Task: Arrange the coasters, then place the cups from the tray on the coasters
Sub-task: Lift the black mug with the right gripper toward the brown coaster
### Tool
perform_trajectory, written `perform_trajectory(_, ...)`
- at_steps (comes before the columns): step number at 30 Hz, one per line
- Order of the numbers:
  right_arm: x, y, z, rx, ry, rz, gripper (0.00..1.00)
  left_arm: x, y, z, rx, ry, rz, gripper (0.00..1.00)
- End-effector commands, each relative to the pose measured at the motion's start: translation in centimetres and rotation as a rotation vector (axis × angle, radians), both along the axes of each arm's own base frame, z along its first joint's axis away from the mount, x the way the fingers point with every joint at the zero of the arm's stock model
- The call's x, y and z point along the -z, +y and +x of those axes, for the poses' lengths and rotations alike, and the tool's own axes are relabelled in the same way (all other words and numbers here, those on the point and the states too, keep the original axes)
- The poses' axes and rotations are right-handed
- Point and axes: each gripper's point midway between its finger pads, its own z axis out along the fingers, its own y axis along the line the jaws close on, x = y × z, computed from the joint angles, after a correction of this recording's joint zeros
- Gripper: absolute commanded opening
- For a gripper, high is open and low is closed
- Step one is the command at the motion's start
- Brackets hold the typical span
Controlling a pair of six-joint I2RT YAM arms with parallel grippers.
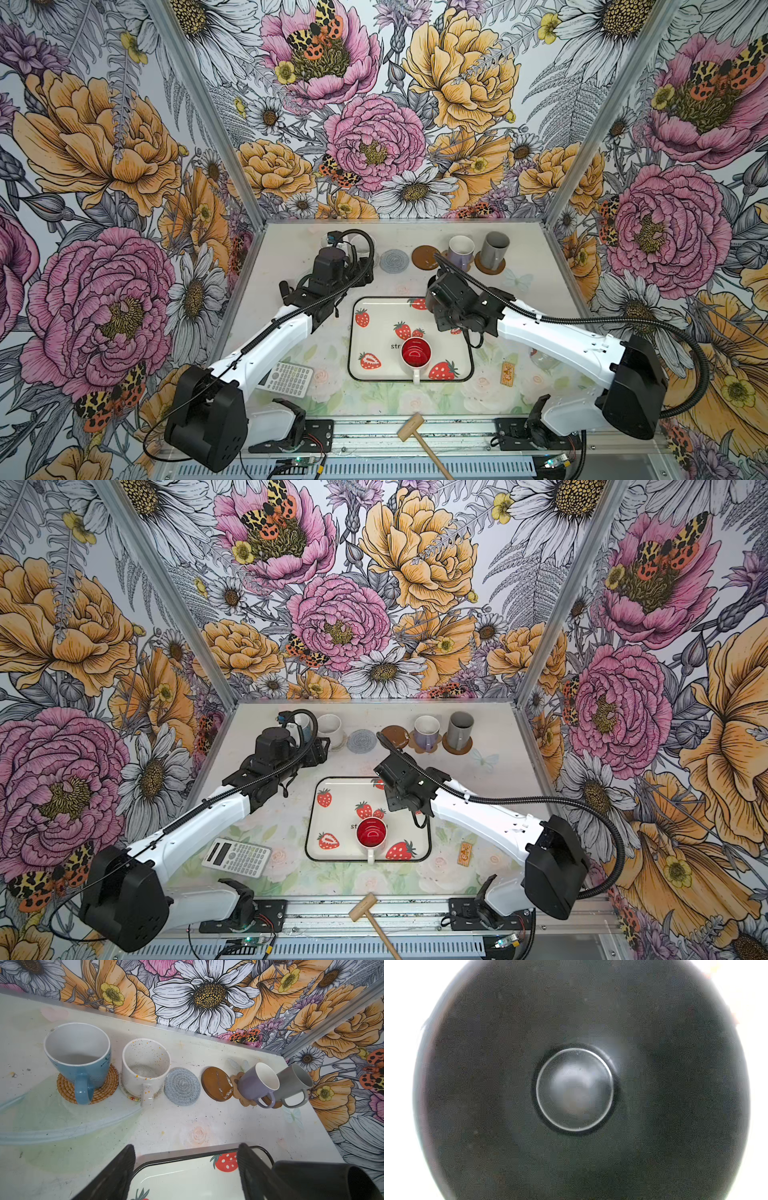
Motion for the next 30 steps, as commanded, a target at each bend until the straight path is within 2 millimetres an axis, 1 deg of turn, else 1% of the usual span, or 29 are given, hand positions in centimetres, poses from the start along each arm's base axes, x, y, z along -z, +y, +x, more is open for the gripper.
perform_trajectory(1, -3.2, 0.6, 3.5, -0.015, -0.11, 0.014, 0.0, 0.3, 0.2, 0.3, 0.001, 0.004, -0.021, 0.78)
perform_trajectory(5, -3.8, 0.3, 6.1, -0.006, -0.145, -0.026, 0.0, 0.6, 0.4, 0.4, -0.002, 0.006, -0.023, 0.78)
perform_trajectory(13, -4.1, -0.2, 11.7, 0.029, -0.177, -0.011, 0.0, 1.3, 0.6, 0.9, -0.003, 0.025, -0.029, 0.77)
perform_trajectory(20, -3.5, -0.3, 16.8, 0.046, -0.182, -0.03, 0.0, 1.9, 1.8, 1.0, -0.031, 0.039, -0.03, 0.77)
perform_trajectory(24, -2.7, 0.1, 18.9, 0.042, -0.174, -0.028, 0.0, 1.9, 2.4, 1.0, -0.04, 0.04, -0.033, 0.77)
perform_trajectory(30, -1.5, 0.7, 21.0, 0.048, -0.156, -0.004, 0.0, 2.1, 2.6, 1.0, -0.041, 0.043, -0.039, 0.77)
